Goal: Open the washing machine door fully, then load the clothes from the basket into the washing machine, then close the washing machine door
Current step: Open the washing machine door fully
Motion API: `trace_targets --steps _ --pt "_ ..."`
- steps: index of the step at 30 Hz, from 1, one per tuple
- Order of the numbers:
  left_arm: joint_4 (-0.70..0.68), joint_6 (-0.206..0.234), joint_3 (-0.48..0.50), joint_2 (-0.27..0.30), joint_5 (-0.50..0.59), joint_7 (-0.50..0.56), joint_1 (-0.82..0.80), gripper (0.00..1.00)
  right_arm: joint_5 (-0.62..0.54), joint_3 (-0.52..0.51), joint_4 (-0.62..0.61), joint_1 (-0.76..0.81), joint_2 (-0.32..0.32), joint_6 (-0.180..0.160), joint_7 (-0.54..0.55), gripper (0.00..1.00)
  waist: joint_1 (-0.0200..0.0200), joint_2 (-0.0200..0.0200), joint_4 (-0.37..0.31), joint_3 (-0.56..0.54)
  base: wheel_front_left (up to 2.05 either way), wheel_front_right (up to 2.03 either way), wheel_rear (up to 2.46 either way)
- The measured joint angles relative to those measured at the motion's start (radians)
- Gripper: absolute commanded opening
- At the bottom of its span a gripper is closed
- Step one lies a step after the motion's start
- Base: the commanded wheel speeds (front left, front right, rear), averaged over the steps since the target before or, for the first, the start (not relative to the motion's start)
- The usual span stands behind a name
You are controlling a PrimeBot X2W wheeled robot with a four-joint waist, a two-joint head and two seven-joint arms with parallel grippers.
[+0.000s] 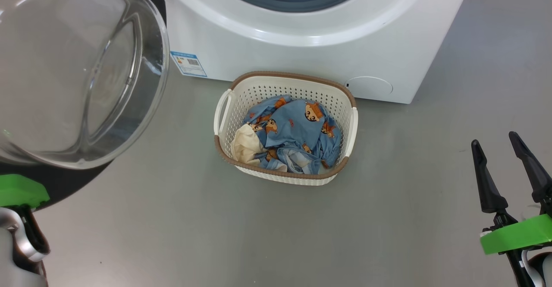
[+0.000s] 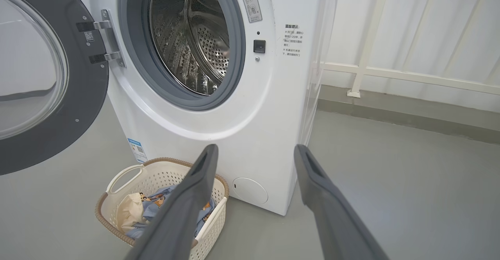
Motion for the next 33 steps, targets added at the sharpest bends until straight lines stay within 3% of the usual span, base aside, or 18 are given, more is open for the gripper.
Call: trace_targets --steps 15,25,33 --pt "-0.365 -0.006 0.044 -0.133 0.167 0.001 0.284 0.00 -0.008 0.004 0.011 0.028 0.037 0.000 -0.007 1.00 0.0000 0.0000 -0.020 -0.064 0.00 0.00 0.00" --pt "-0.541 -0.035 -0.071 -0.166 0.232 0.012 0.456 0.00 -0.022 0.019 0.030 0.073 0.072 0.000 -0.015 1.00 0.0000 0.0000 -0.055 -0.122 0.00 0.00 0.00" --pt "-0.541 -0.087 -0.153 -0.179 0.222 0.069 0.481 0.00 -0.035 0.021 0.037 0.100 0.091 0.000 -0.015 1.00 0.0001 0.0000 -0.097 -0.168 0.00 0.00 0.00"
